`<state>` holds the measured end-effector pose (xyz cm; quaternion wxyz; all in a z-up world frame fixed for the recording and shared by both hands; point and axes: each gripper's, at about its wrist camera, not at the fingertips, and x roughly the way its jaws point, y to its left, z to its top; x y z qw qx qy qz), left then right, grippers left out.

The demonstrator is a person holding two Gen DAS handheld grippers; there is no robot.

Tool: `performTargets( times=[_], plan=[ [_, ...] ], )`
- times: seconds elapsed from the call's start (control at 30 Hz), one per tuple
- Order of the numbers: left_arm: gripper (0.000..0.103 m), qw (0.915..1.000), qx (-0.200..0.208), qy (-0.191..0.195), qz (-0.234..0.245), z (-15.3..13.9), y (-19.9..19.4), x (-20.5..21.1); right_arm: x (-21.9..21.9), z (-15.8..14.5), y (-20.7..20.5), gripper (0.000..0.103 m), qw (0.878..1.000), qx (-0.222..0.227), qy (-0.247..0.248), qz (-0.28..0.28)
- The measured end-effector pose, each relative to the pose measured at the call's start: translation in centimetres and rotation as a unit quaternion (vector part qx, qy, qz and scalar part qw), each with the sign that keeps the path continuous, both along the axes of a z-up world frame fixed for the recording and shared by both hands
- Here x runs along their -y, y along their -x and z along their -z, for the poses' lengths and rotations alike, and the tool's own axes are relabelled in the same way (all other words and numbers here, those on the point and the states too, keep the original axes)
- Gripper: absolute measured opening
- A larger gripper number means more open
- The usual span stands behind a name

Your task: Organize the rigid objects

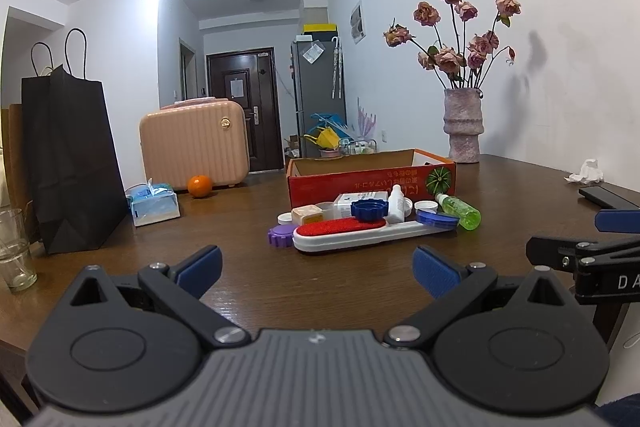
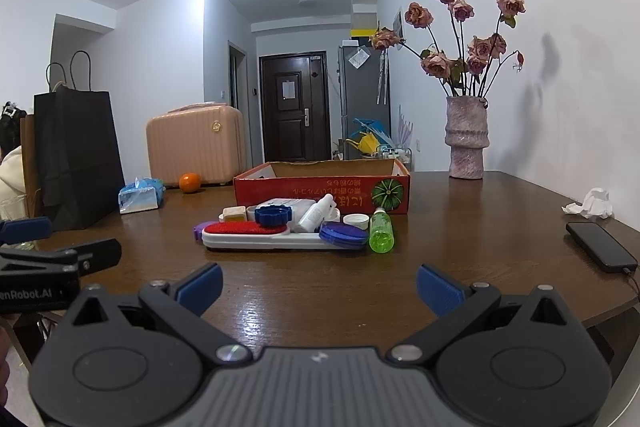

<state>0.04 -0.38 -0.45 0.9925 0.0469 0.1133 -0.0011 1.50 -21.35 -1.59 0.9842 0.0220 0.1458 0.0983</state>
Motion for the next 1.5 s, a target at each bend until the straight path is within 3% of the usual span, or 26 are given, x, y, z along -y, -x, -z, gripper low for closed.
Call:
performTargets(
  times=[0.33, 0.53, 0.7, 0.8, 0.83, 0.93, 1.03, 1.17, 1.23, 1.4, 1.5],
  plan=[
    [0.103, 1.0000, -0.006, 0.003, 0.000, 0.2, -0.4, -0.3, -0.3, 0.3, -0.3, 0.103, 1.000, -0.007, 0.007, -0.004],
    [0.103, 0.9997, -0.021, -0.010, -0.013, 0.5, -4.0, -1.0, 0.6, -0.3, -2.8, 0.103, 1.000, -0.013, 0.014, -0.009],
    [0.103, 0.9977, -0.064, -0.023, -0.011, 1.3, -8.1, -1.5, 0.8, -0.1, -8.4, 0.103, 0.997, -0.077, 0.009, -0.001],
    [0.103, 0.9952, -0.097, -0.011, -0.010, 1.8, -10.8, -2.3, 0.2, 0.6, -11.2, 0.103, 0.994, -0.106, 0.018, -0.013],
    [0.103, 0.9941, -0.108, -0.001, -0.007, 1.9, -11.7, -2.7, 0.0, 0.8, -11.9, 0.102, 0.993, -0.111, 0.019, -0.023],
    [0.103, 0.9914, -0.129, 0.023, -0.002, 1.6, -14.7, -4.5, -1.0, 1.1, -14.0, 0.081, 0.989, -0.126, 0.031, -0.067],
    [0.103, 0.9901, -0.136, 0.034, -0.011, 0.9, -17.8, -6.1, -2.4, 0.8, -16.0, 0.082, 0.988, -0.124, 0.041, -0.086],
    [0.102, 0.9860, -0.162, 0.040, -0.003, 0.6, -22.2, -8.6, -4.1, 0.2, -19.6, 0.082, 0.985, -0.123, 0.020, -0.116],
    [0.098, 0.9834, -0.176, 0.043, 0.004, 0.8, -24.2, -9.5, -5.4, 0.1, -21.4, 0.080, 0.987, -0.110, 0.020, -0.114],
    [0.081, 0.9715, -0.215, 0.096, 0.029, 1.2, -29.1, -10.8, -7.8, 0.6, -25.4, 0.077, 0.987, -0.113, 0.017, -0.110],
    [0.076, 0.9690, -0.226, 0.092, 0.040, 1.8, -30.9, -10.3, -8.8, 1.0, -27.1, 0.058, 0.987, -0.121, 0.015, -0.107]
  ],
)
